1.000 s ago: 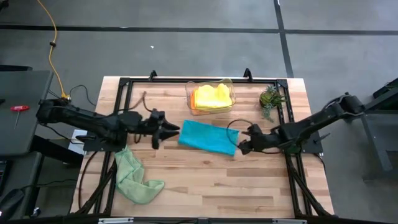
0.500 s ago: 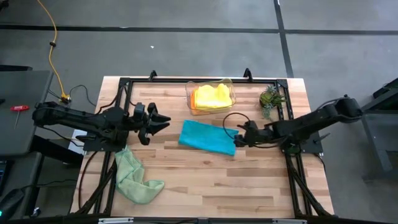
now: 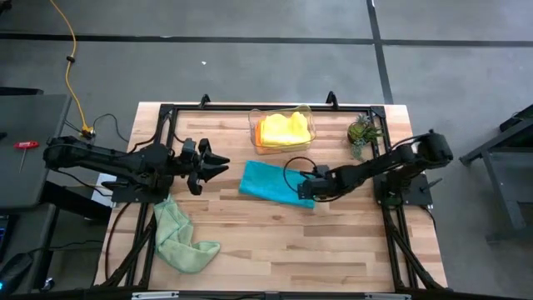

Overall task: Fold microfiber towels
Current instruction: Fold the blue microfiber towel

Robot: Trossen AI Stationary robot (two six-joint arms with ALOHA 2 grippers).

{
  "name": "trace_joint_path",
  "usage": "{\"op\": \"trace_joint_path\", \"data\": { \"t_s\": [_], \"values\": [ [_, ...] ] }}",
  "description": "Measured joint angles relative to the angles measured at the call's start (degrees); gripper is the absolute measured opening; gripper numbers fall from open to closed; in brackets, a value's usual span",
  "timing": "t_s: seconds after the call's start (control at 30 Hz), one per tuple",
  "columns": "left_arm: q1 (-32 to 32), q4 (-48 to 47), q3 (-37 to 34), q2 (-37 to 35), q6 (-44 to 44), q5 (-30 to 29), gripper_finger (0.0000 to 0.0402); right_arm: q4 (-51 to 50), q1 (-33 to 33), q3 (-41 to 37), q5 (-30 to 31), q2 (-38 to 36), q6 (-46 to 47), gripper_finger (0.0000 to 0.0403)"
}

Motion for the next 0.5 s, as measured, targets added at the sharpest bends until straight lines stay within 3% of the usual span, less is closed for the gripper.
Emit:
{"op": "trace_joint_path", "data": {
  "t_s": [0.5],
  "values": [
    [0.0,-3.1,0.0,0.0,0.0,0.1,0.0118,-7.2,0.0,7.3,0.1,8.2,3.3,0.0188]
  ]
}}
